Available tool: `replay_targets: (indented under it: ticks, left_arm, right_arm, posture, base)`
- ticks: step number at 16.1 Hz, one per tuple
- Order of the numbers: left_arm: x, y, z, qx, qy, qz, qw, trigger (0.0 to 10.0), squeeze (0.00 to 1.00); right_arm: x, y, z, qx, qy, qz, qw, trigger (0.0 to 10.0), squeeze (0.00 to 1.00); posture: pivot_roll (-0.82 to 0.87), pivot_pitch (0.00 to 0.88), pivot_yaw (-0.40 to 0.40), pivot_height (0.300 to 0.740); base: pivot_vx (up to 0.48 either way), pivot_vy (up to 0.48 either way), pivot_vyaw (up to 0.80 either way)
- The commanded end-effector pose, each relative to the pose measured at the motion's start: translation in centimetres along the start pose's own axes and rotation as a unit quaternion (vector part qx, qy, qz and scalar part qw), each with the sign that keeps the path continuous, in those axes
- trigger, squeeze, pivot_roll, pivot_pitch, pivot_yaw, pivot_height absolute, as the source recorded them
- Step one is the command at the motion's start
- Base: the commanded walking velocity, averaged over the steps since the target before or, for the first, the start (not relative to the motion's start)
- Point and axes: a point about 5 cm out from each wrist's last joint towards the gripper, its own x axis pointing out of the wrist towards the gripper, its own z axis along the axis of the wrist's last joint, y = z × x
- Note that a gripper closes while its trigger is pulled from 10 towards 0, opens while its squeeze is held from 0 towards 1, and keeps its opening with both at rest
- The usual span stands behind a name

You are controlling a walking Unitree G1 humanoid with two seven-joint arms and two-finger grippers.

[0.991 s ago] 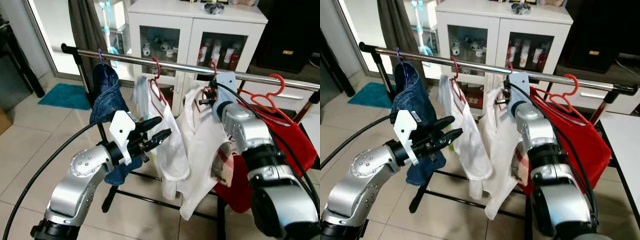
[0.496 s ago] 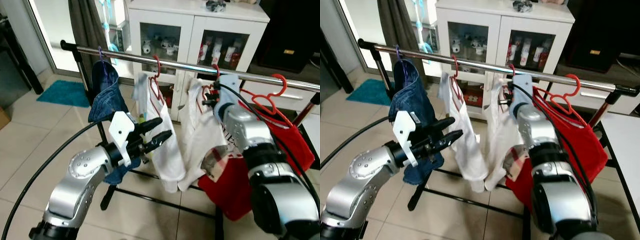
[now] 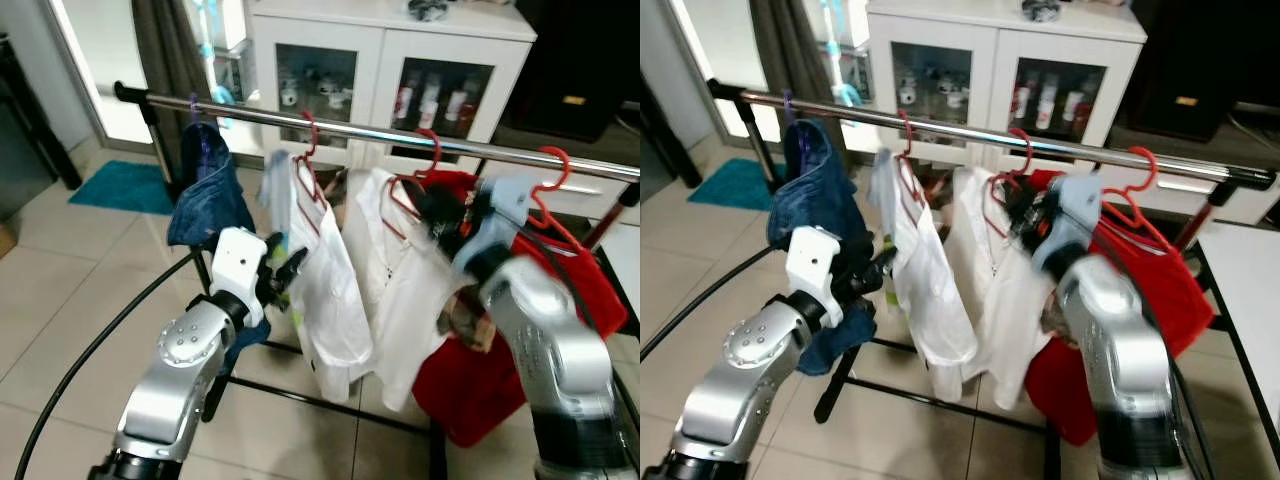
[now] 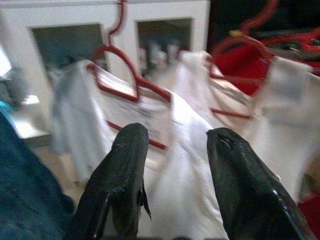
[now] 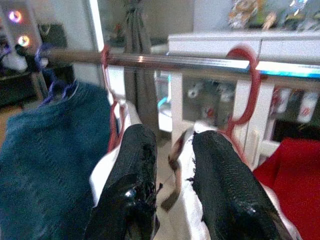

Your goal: Hang hanger

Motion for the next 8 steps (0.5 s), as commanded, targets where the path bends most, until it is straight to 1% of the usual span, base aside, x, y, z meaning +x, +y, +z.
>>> replay_targets:
  ticks: [1, 2, 3, 4, 5, 8]
  left_arm:
    - [-0.1, 0.3, 0.2, 0.012, -0.01, 0.032, 0.999, 10.0, 0.0]
    - [-0.3, 0.3, 0.1, 0.018, -0.01, 0.048, 0.999, 10.0, 0.0]
    - [-0.8, 0.3, -0.4, 0.015, -0.004, 0.065, 0.998, 10.0, 0.0]
    - [-1.7, 0.3, -1.2, 0.011, 0.011, 0.074, 0.997, 10.0, 0.0]
    - [-2.3, 0.3, -1.8, 0.013, 0.021, 0.082, 0.996, 10.0, 0.0]
    - [-2.3, 0.3, -1.8, 0.013, 0.021, 0.082, 0.996, 10.0, 0.0]
  right_arm:
    - [-1.0, 0.4, -0.6, -0.015, 0.018, -0.004, 1.0, 10.0, 0.0]
    - [-2.2, 0.6, -2.1, -0.027, 0.04, -0.027, 0.998, 10.0, 0.0]
    - [-3.2, 0.6, -3.4, -0.026, 0.058, -0.05, 0.997, 10.0, 0.0]
    - [-3.9, 0.3, -4.5, -0.016, 0.068, -0.077, 0.995, 10.0, 0.0]
    - [-4.3, 0.2, -5.1, -0.01, 0.075, -0.084, 0.994, 10.0, 0.0]
    - [-4.3, 0.2, -5.1, -0.01, 0.075, -0.084, 0.994, 10.0, 0.0]
  posture:
    - [-0.11, 0.0, 0.011, 0.74]
    - [-0.11, 0.0, 0.011, 0.74]
    - [-0.11, 0.0, 0.012, 0.74]
    - [-0.11, 0.0, 0.013, 0.74]
    - [-0.1, 0.0, 0.011, 0.74]
    - [-0.1, 0.0, 0.011, 0.74]
  base:
    - [0.0, 0.0, 0.0]
    - [0.0, 0.0, 0.0]
    - [0.0, 0.0, 0.0]
    - [0.0, 0.0, 0.0]
    - [0.0, 0.0, 0.0]
    - [0.0, 0.0, 0.0]
